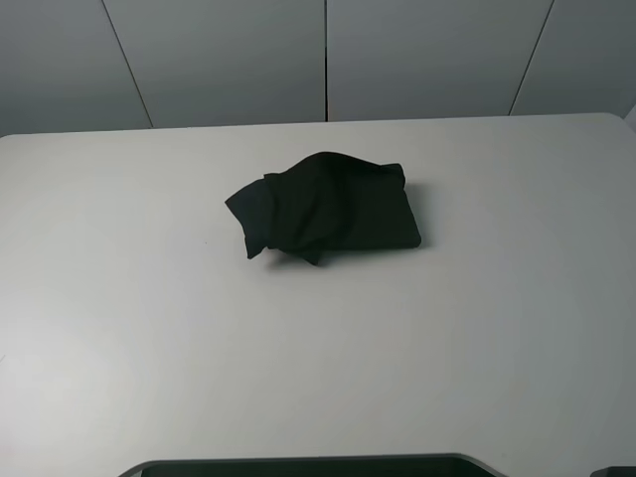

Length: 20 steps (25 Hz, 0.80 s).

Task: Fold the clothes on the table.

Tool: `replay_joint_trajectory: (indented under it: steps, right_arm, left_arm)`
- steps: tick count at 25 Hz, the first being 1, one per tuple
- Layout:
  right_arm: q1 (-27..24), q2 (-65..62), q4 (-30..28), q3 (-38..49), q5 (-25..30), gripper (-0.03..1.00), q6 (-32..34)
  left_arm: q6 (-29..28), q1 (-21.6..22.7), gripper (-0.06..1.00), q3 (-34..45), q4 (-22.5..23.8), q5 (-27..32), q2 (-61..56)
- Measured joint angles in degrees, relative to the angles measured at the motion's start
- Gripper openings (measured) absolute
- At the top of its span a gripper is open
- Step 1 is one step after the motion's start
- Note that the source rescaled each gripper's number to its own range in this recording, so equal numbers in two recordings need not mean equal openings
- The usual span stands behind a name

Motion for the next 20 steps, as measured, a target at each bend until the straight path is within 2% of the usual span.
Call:
replay_joint_trajectory:
  steps: [3,6,9,14,20]
  right_arm:
    - [-2.9,-0.5,0.7,0.0,0.0,1.0,0.0]
    - [-6.9,-0.7,4.2,0.0,0.0,1.0,0.0]
    - [-11.7,-1.0,9.9,0.0,0.0,1.0,0.0]
    - [-18.8,-3.3,24.2,1.9,0.0,1.0,1.4]
    - [-23.0,-6.5,34.7,14.1,-0.1,1.0,3.5]
  left_arm:
    - [-3.0,2.5,0.78,0.0,-3.4,0.0,-0.3]
    - [-6.1,4.3,0.86,0.1,-7.7,0.0,-0.3]
    - [-6.9,5.9,0.87,1.4,-12.2,0.0,-0.3]
    - [-6.8,8.7,0.87,8.2,-19.9,0.0,-0.4]
    - [-5.9,8.9,0.87,22.3,-22.9,0.0,-0.5]
